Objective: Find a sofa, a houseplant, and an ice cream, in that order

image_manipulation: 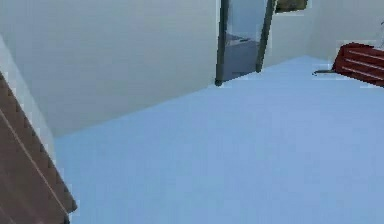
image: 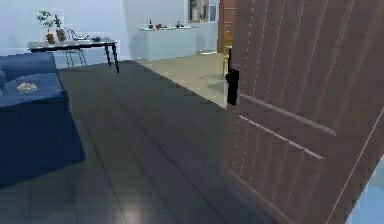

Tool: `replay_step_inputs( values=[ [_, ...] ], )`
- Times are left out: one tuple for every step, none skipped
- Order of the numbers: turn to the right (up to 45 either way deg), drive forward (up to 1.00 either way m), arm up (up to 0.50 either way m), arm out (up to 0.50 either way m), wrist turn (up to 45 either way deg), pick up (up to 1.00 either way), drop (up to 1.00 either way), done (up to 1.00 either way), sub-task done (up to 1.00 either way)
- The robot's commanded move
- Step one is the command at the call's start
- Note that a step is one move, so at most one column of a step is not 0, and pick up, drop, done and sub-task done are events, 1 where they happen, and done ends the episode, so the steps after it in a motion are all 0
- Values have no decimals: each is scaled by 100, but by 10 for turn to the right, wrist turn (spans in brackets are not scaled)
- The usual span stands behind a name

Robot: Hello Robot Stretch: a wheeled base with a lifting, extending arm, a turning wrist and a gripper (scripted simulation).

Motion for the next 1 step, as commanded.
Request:
replay_step_inputs(
  values=[
    [-120, 0, 0, 0, 0, 0, 0, 0, 0]
  ],
)
